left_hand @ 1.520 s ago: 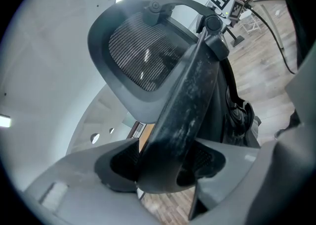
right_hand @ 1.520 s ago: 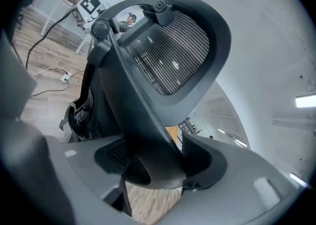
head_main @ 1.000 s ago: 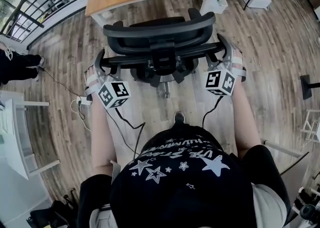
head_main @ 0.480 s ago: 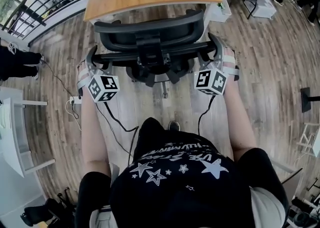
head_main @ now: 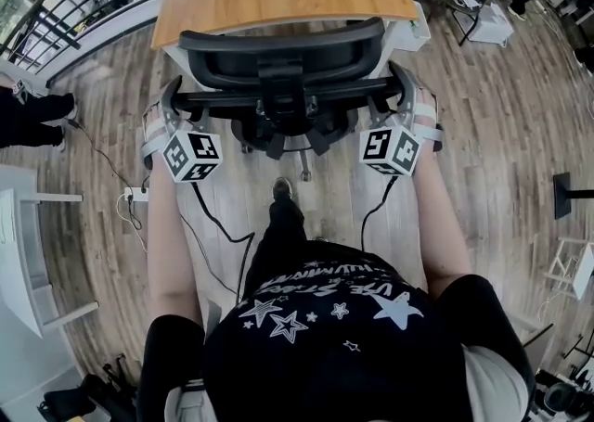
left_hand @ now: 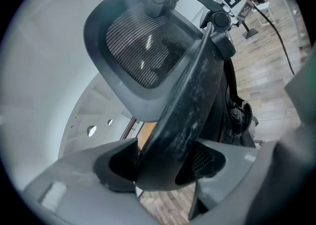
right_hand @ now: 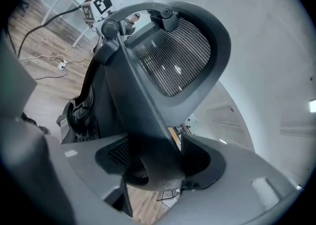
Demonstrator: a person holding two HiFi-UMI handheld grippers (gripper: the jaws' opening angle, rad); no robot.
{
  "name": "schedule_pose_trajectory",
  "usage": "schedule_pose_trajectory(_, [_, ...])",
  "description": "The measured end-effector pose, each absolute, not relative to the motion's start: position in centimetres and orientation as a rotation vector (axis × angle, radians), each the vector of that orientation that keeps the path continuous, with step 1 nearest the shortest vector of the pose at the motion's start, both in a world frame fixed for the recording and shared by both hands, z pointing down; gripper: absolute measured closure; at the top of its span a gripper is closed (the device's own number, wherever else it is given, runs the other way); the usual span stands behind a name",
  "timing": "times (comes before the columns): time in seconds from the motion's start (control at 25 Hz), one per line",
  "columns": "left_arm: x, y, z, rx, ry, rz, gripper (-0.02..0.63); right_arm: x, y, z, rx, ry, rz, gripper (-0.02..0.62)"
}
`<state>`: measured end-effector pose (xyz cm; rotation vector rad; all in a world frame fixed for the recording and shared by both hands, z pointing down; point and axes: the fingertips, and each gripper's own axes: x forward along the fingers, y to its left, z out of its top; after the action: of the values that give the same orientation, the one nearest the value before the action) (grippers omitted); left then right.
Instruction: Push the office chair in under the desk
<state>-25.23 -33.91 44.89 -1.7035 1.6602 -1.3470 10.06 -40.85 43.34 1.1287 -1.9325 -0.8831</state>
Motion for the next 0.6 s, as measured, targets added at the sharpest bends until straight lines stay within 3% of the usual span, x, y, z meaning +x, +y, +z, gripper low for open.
schedule_pose_trajectory(0.6, [-29.0, -45.8, 44.2, -1.715, 1.584, -1.334, 0.311, 6.3, -52.6, 42.7, 1.172, -1.892, -0.801, 0.308])
